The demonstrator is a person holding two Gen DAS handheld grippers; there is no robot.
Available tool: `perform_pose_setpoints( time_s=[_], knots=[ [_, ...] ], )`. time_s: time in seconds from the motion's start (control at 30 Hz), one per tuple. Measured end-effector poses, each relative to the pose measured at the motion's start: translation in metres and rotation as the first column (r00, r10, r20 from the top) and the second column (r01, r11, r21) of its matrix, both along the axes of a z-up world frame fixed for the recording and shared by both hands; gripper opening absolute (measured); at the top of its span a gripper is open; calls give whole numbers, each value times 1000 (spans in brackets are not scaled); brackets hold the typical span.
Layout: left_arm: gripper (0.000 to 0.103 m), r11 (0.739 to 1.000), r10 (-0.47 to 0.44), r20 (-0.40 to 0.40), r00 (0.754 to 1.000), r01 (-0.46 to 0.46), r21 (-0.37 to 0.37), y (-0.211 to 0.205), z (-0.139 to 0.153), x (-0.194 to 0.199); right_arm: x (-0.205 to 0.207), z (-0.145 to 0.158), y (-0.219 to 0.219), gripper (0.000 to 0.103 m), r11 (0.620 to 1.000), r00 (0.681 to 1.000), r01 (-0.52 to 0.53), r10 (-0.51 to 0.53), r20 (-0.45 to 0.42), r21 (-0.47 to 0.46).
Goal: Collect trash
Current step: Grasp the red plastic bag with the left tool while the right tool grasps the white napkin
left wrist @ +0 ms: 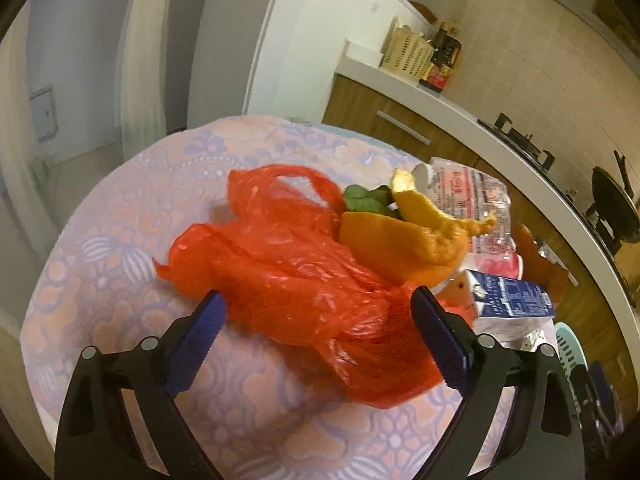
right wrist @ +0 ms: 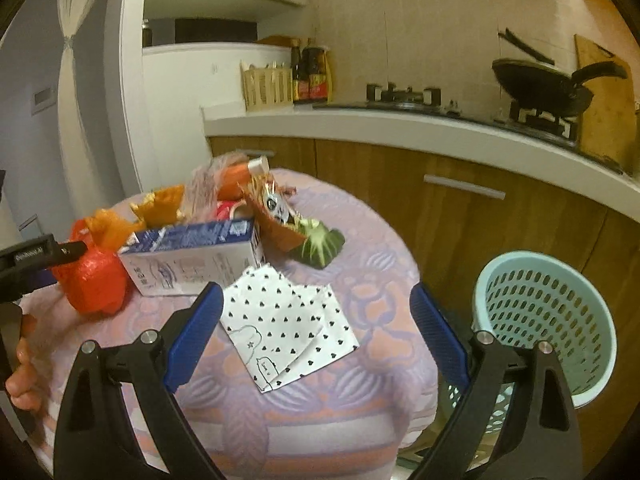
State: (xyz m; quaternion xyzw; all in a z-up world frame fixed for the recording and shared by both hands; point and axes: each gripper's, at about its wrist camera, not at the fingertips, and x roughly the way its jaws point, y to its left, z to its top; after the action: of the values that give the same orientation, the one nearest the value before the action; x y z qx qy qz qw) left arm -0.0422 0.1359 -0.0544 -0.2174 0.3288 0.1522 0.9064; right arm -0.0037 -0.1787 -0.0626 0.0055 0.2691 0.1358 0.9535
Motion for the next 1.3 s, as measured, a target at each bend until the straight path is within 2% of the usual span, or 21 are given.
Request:
perform_pose_setpoints(
  time_s=[0.23, 0.33, 0.4, 0.47, 0.5, 0.53, 0.6, 0.67, 0.8, 0.87, 0.97, 1.13, 1.3],
  knots=[
    [88, 999, -21, -23, 1000, 20, -36, 6, -12, 4, 30, -20, 1, 90, 1000, 991, -24, 25, -133, 9],
    [83, 998, -32, -23, 999, 31, -53, 6, -14, 6, 35, -25, -2, 90, 999, 983, -31, 33, -178, 19],
    [73, 997, -48, -25, 999, 47, -57, 4, -15, 7, 42, -30, -4, 90, 999, 973, -17, 23, -230, 28],
    [60, 997, -63, -23, 998, 62, -50, 0, -15, 8, 43, -31, -8, 90, 999, 971, -19, 31, -239, 51],
    [56, 997, -69, -18, 997, 68, -40, -3, -14, 7, 43, -31, -7, 90, 999, 970, -19, 29, -241, 46],
    [48, 997, -76, -14, 997, 75, -30, -6, -13, 7, 43, -30, -5, 88, 999, 971, -15, 22, -239, 30],
    [38, 997, -80, -9, 997, 80, 6, -13, -11, 6, 40, -30, 2, 80, 1000, 973, -25, 21, -230, -14],
    [27, 996, -73, -2, 997, 73, 41, -18, -8, 3, 36, -30, 10, 64, 997, 976, -49, 37, -214, -53],
    [19, 996, -63, 48, 997, 60, 60, -21, 0, -11, 28, -29, 15, 43, 995, 980, -71, 55, -193, -76],
    [18, 997, -62, 65, 996, 58, 59, -20, 4, -20, 24, -27, 12, 24, 995, 982, -73, 60, -182, -62],
    [16, 996, -58, 101, 993, 51, 72, -19, 12, -36, 19, -25, 9, 5, 996, 981, -80, 71, -180, -44],
    [16, 993, -62, 160, 985, 44, 114, -20, 32, -71, -1, -19, 7, 3, 987, 976, -159, 163, -147, 37],
    [16, 989, -60, 221, 974, 28, 142, -24, 53, -98, -21, -8, 17, 3, 980, 974, -198, 199, -111, 23]
  ],
)
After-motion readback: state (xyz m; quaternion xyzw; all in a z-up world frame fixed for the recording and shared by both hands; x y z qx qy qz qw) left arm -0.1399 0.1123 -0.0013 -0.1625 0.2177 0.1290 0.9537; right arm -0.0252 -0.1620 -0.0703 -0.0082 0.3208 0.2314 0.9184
